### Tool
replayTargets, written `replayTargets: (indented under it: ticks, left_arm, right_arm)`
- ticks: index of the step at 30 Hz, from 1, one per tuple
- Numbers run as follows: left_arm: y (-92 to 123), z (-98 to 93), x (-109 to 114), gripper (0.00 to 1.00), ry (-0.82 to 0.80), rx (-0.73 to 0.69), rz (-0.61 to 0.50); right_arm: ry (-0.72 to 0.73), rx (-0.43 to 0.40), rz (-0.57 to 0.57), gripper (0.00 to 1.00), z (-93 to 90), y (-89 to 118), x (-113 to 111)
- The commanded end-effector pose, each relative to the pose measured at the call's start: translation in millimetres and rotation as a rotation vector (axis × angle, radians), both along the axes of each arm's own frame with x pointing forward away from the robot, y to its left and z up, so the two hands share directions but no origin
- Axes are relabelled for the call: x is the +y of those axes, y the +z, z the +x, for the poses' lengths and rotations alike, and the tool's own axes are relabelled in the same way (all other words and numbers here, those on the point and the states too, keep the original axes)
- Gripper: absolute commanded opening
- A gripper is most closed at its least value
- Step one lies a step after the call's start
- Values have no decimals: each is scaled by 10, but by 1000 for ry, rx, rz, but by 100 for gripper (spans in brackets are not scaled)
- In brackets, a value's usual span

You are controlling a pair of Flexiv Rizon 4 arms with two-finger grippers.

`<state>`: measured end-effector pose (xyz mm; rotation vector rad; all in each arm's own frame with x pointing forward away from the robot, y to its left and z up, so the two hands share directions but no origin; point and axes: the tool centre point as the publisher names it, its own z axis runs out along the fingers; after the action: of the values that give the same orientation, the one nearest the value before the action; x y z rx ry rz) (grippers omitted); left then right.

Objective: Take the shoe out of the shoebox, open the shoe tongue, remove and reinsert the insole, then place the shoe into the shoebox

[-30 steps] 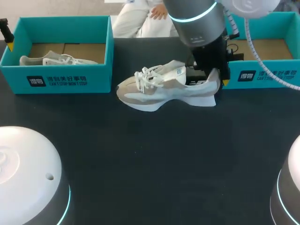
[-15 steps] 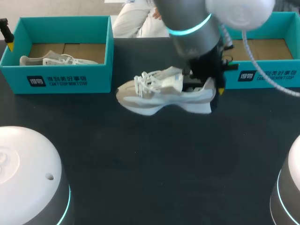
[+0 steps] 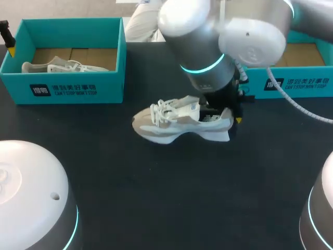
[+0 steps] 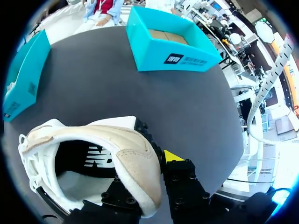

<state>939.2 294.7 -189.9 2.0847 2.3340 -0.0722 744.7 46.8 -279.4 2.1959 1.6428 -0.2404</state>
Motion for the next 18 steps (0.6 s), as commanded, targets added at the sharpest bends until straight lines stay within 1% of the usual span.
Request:
replayTargets:
  ticks: [1,4,10,13,18]
  left_arm:
    - [-1,-8,1,100,0,-2,2]
    - [-1,-8,1,100,0,-2,2]
    - [-1,-8,1,100,0,-2,2]
    - [-1,-8,1,100,0,-2,2]
    - [-1,-8,1,100,0,-2,2]
  right_arm:
    - [-83,-35,9,0,-100,-238,107]
    - [-97,-25,25,0,-113,-360,128]
    - [-108,-36,26,0,-137,-595,211]
    - [-106,-44,18,0,-147,-687,250]
    - [-110,-33,22,0,-183,-833,288]
